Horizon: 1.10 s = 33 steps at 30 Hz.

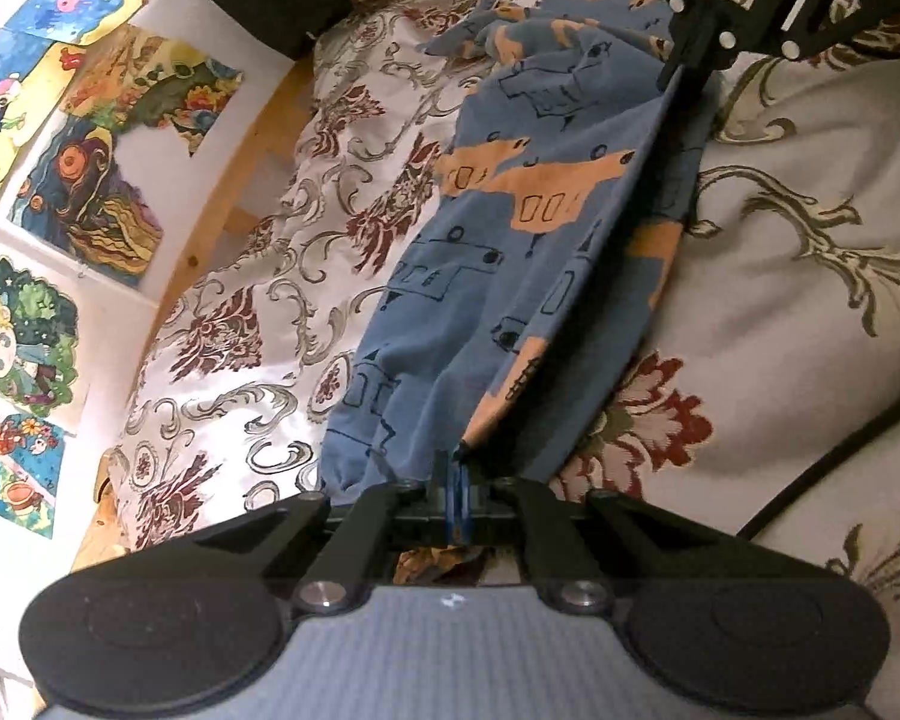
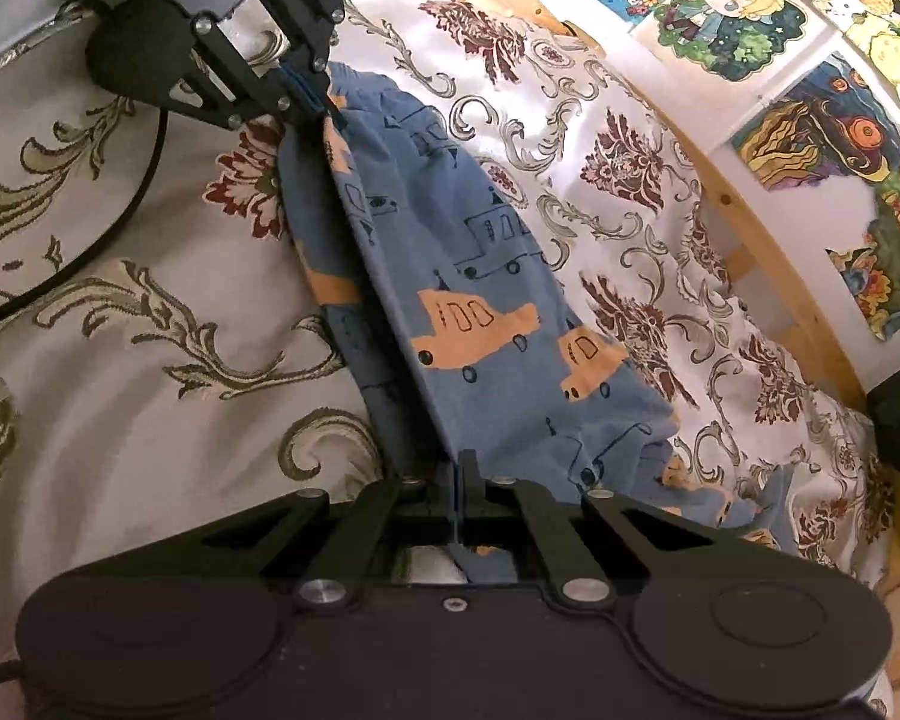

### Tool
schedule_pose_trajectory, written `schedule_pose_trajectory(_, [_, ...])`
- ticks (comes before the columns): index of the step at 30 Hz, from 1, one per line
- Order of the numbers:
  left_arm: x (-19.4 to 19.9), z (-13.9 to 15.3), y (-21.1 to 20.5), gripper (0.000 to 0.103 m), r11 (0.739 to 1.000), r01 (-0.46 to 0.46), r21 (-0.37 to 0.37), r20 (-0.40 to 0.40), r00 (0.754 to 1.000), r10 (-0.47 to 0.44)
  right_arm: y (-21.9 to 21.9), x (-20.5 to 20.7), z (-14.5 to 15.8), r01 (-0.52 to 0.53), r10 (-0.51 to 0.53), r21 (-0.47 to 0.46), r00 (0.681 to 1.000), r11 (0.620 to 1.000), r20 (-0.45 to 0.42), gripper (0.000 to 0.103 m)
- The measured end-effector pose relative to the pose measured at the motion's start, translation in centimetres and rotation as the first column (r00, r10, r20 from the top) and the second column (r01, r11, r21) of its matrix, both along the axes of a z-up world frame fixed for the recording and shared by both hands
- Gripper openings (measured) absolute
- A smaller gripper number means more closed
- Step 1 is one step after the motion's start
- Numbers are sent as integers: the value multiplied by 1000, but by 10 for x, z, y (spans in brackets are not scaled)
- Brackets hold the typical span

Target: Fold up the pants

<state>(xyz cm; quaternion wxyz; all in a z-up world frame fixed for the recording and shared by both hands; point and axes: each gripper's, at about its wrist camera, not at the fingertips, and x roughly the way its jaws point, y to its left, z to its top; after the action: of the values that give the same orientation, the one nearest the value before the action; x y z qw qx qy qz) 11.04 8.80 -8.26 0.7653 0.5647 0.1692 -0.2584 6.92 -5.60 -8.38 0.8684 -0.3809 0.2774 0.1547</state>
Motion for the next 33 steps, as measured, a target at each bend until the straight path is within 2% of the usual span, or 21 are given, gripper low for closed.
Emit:
schedule_pose_trajectory(5, [-2,-3,2,2,999,15,29,-19,1000,-15,2,-2,1,-4,4,0,1000,1000,-2,0])
schedule_pose_trajectory(7, [-1,-5,1,3,999,17,38,-36,999,-15,3,1,-6,2,-2,-8,999,1000,-41,0])
schedule_pose_trajectory(11, [7,4,1,7,1000,-18,-7,-106,994,17,3,-2,-11,-13,13,-18,1000,1000,-28,5])
schedule_pose_trajectory(12, [9,9,1,8,999,-40,-35,-137,990,35,0,-2,-6,-8,8,2,999,1000,-33,13])
schedule_pose_trajectory(13, [11,15,2,16,996,-67,-63,-170,984,56,-4,-2,-1,3,-2,27,999,1000,-42,26])
schedule_pose_trajectory(14, [13,23,3,24,990,-102,-100,-205,975,79,-8,-2,6,13,-10,62,998,998,-55,34])
schedule_pose_trajectory(15, [13,30,4,28,982,-130,-135,-238,967,95,-14,-3,14,28,-21,107,997,994,-70,50])
schedule_pose_trajectory(16, [13,38,4,39,971,-160,-176,-279,954,107,-19,-4,21,46,-35,140,996,989,-83,57])
schedule_pose_trajectory(17, [13,46,4,47,960,-184,-210,-310,944,113,-24,-7,28,64,-48,168,994,984,-95,59])
schedule_pose_trajectory(18, [12,53,2,48,948,-207,-242,-334,935,119,-29,-9,34,82,-63,190,993,978,-104,61])
schedule_pose_trajectory(22, [2,74,-15,53,898,-271,-348,-402,908,118,-56,-27,56,159,-132,240,983,958,-125,85])
schedule_pose_trajectory(26, [-13,79,-57,55,872,-267,-411,-411,908,84,-96,-40,72,223,-191,253,971,941,-146,99])
schedule_pose_trajectory(30, [-23,73,-108,58,856,-234,-461,-410,912,29,-144,-41,79,305,-246,320,946,897,-212,102])
schedule_pose_trajectory(31, [-24,69,-121,58,859,-224,-461,-407,913,20,-156,-39,81,335,-262,352,935,874,-238,102])
schedule_pose_trajectory(33, [-26,61,-147,58,864,-212,-457,-410,912,7,-185,-32,86,417,-293,453,901,788,-319,102])
